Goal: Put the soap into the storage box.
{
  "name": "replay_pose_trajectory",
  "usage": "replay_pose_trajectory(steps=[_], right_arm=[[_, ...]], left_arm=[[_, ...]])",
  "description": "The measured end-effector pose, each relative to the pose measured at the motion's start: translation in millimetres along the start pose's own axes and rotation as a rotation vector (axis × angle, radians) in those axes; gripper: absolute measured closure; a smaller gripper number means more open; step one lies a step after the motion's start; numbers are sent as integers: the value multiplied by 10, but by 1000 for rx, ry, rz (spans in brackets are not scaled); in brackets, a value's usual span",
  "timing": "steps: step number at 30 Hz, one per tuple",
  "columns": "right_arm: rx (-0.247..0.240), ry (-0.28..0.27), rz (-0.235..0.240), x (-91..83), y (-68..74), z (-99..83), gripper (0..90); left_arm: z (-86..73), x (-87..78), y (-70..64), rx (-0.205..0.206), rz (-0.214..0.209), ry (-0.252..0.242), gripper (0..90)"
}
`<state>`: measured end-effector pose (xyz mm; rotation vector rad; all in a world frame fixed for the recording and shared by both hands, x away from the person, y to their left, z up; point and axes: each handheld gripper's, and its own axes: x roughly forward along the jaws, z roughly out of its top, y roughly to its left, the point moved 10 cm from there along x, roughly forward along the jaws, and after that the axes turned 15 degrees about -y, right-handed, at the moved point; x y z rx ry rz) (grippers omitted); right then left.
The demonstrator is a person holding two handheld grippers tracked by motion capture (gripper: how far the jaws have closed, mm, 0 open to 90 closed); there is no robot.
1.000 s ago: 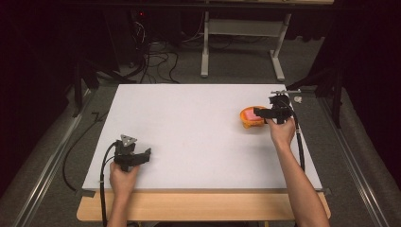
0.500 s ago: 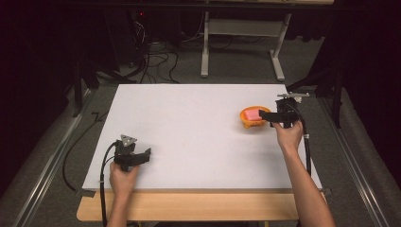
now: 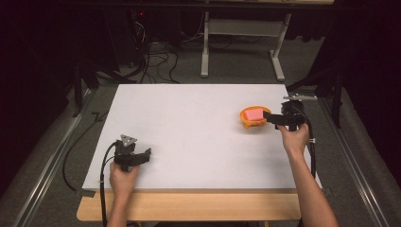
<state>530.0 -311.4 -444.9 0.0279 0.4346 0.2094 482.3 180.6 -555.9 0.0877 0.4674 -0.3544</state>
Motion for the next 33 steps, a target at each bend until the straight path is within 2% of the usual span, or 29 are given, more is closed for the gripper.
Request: replay_pose_trajectory(steps=[11,18,23,26,31,33], right_arm=[[-8,-17,16,-139,-4,-52,201],[-12,-24,39,-223,40,-164,202],[-14,-18,59,-257,97,-294,204],[-23,-5,79,-243,152,-468,205],[-28,19,81,-211,182,-622,205],[-45,43,75,-167,201,-778,205]], left_arm=[[0,-1,-1,2,1,-1,216],[1,0,-1,1,1,-1,216],[1,1,-1,0,2,-2,216],[2,0,-2,1,1,-2,216],[2,0,-2,1,1,-2,216],[2,0,-2,1,2,-2,216]])
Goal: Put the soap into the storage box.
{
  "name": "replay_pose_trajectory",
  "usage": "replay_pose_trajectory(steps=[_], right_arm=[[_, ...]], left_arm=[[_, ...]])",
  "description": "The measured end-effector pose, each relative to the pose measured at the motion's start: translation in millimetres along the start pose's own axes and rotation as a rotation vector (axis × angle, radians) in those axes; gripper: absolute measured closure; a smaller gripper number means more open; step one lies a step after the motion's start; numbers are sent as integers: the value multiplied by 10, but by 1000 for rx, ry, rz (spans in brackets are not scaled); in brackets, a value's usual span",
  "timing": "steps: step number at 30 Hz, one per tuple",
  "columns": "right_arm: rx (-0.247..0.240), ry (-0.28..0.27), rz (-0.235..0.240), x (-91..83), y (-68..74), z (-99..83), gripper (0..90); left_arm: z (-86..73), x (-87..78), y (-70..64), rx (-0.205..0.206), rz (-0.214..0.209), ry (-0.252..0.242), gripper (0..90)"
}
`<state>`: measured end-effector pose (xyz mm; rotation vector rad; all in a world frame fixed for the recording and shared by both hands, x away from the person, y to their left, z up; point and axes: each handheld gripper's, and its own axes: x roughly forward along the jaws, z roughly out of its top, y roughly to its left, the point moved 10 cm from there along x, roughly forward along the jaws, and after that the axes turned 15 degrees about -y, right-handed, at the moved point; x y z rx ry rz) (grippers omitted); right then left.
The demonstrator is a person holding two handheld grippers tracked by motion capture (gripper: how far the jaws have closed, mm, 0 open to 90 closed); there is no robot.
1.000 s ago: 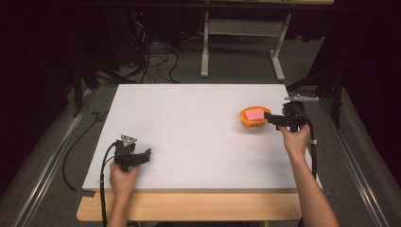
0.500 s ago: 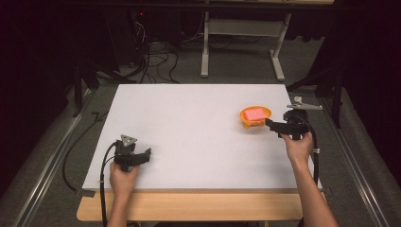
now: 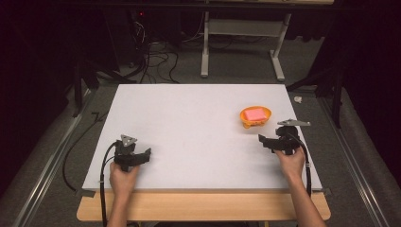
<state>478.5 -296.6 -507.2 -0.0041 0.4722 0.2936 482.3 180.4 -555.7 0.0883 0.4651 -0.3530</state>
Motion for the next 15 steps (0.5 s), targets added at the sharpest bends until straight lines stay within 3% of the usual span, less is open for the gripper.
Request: replay_pose_trajectory(steps=[1,7,10,15], right_arm=[[-10,21,-1,48,17,-111,205],[-45,77,-26,171,25,-385,196],[-79,67,-39,188,39,-415,189],[-79,61,-39,189,35,-418,188]], left_arm=[[1,1,0,0,2,-2,216],[1,1,0,1,2,-2,216],[0,1,0,1,2,-2,216],[1,1,0,2,3,-2,216]])
